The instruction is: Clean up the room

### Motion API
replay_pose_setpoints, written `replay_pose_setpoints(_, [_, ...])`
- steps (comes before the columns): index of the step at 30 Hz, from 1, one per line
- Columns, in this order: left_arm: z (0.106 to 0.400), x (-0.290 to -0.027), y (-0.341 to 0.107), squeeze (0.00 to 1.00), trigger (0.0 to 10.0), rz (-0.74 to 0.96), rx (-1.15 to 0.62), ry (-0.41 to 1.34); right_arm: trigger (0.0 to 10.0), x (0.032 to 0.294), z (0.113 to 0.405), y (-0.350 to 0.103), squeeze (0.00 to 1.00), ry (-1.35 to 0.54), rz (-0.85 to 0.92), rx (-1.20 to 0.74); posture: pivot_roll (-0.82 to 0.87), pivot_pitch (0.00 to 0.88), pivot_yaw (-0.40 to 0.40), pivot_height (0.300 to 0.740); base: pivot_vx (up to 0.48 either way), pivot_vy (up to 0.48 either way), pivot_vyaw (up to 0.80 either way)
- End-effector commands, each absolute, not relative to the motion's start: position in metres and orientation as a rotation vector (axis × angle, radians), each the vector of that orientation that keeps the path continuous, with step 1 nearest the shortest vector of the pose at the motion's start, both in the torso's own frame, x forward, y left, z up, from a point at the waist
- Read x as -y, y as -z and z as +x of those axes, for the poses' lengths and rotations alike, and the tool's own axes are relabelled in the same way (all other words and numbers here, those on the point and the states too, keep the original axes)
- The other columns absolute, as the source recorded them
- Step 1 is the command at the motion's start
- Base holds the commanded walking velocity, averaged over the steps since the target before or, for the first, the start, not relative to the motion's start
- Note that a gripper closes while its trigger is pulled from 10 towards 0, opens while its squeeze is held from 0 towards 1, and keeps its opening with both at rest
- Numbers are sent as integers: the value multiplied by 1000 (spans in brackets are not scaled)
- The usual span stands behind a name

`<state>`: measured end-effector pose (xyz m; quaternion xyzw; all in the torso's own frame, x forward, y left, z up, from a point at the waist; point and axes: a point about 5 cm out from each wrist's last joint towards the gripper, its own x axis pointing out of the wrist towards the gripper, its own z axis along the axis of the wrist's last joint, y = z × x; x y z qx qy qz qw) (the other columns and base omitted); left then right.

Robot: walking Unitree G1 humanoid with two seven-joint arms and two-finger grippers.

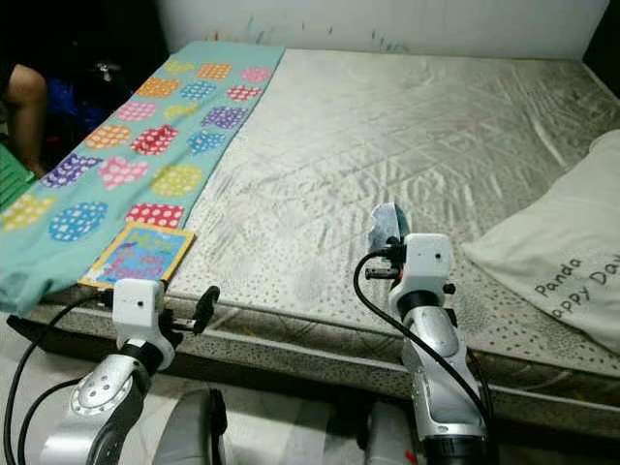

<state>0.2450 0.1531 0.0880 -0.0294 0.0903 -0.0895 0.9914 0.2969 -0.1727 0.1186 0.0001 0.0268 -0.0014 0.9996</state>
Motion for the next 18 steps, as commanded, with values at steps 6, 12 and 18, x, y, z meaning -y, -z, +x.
replay_pose_setpoints(6, [247,-152,-86,0,10000,-56,-171,186,10000,179,306,-124,0,18,6,-43,-84,0,37,699,0,0,0])
replay_pose_setpoints(12, [249,-149,-85,0,10000,-53,-168,189,10000,178,306,-124,0,14,3,-43,-91,0,38,738,0,0,0])
replay_pose_setpoints(18, [249,-148,-84,0,10000,-44,-162,179,10000,179,306,-123,0,14,0,-46,-96,0,36,740,0,0,0])
